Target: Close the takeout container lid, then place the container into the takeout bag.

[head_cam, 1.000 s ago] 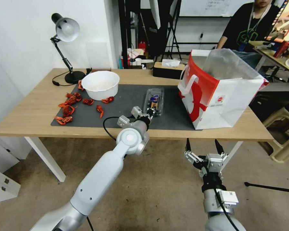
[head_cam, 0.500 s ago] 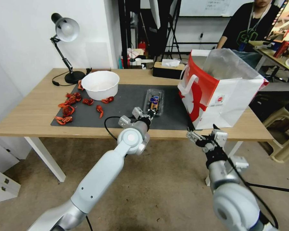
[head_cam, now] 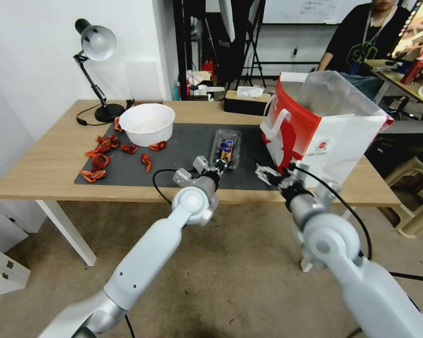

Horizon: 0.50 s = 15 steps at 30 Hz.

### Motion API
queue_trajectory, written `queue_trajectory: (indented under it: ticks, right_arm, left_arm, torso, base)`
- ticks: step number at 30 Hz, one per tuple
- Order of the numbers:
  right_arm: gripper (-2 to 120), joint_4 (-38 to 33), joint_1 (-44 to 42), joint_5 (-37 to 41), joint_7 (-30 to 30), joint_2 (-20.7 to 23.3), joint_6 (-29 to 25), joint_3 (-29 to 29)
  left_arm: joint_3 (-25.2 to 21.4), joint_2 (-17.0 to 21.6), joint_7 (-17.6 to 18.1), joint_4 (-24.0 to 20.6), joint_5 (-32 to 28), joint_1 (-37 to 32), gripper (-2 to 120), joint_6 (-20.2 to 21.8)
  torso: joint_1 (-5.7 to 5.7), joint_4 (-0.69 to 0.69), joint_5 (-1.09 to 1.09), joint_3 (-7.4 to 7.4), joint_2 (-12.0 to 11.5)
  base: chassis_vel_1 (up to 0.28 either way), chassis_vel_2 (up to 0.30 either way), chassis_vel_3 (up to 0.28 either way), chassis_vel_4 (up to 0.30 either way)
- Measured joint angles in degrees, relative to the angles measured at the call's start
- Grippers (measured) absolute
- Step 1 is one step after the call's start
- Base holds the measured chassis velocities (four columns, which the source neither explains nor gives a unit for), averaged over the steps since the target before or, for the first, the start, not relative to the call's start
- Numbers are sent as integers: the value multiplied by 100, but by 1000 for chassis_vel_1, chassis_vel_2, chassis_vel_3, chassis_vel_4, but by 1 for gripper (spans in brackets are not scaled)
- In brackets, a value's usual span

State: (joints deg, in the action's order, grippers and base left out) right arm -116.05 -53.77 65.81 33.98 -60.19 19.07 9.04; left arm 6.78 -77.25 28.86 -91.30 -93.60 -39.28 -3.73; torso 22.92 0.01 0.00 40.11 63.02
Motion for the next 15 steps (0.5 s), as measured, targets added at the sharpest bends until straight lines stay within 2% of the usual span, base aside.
queue_trajectory:
  ticks: [7, 10, 15]
  right_arm:
    - [100, 843, 917, 334, 130, -270, 0, -454]
    - [100, 1464, 1387, 406, 138, -460, -11, -778]
    - [99, 1778, 1640, 445, 127, -570, -10, -967]
  left_arm:
    - [-3, 3, -2, -1, 40, 3, 0, -9]
    - [-10, 28, -4, -17, 58, -3, 0, -12]
    - [-18, 43, -5, -30, 65, -13, 0, -15]
  torso:
    - [1, 0, -1, 0, 0]
    - [0, 0, 0, 0, 0]
    - [0, -1, 0, 0, 0]
  base:
    - [0, 0, 0, 0]
    - [0, 0, 0, 0]
    - [0, 0, 0, 0]
